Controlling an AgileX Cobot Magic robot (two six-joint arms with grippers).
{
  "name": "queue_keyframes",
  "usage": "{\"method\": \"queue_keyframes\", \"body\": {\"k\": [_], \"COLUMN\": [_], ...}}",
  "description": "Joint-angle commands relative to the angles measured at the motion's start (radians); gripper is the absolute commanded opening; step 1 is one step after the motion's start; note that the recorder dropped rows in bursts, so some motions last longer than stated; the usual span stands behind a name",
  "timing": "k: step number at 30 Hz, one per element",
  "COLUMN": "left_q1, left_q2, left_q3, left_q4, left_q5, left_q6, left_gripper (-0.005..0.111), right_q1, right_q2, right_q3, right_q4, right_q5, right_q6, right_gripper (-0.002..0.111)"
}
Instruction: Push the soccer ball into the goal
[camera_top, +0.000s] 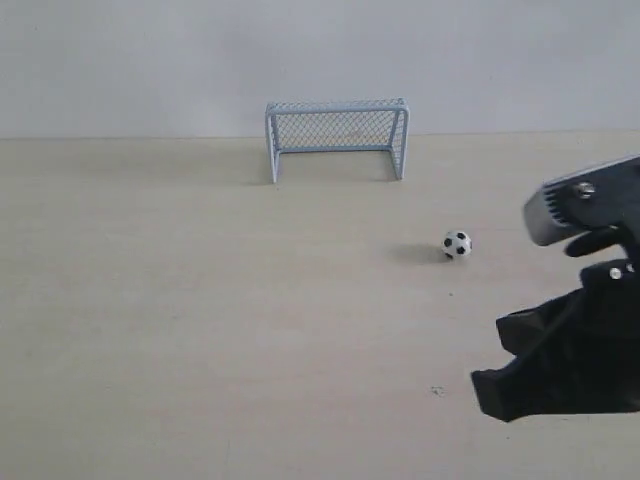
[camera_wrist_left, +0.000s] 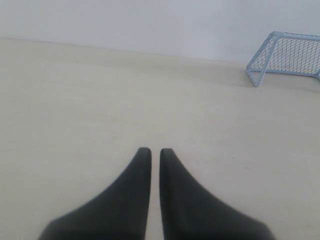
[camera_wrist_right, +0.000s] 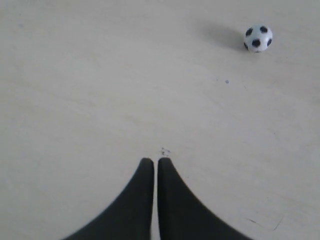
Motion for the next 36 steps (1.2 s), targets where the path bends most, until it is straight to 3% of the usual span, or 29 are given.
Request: {"method": "queue_keyframes", "body": {"k": [1, 11, 26, 29, 36], "left_q1": [0.002, 0.002, 0.002, 0.002, 0.002], "left_q2": [-0.002, -0.002, -0.002, -0.002, -0.002], "left_q3": [-0.004, -0.004, -0.004, -0.004, -0.004], "left_q4": [-0.005, -0.005, -0.005, -0.005, -0.005], "left_q5": [-0.004, -0.004, -0.004, -0.004, -0.004], "left_q6": [-0.008, -0.008, -0.008, -0.008, -0.008], "left_gripper": [0.006, 0.006, 0.006, 0.006, 0.006], "right_q1": [-0.003, -0.003, -0.006, -0.078, -0.382], "right_q2": [-0.153, -0.339, -0.350, -0.356, -0.478], "right_q3": [0.053, 0.053, 0.053, 0.065, 0.220], "right_q4": [0.003, -0.007, -0.029, -0.029, -0.029], "right_q5": [-0.011, 0.000, -0.008, -0.074, -0.313], "right_q6": [0.041, 0.041, 0.042, 0.042, 0.030], "right_gripper": [0.000, 0.000, 0.000, 0.000, 0.000]}}
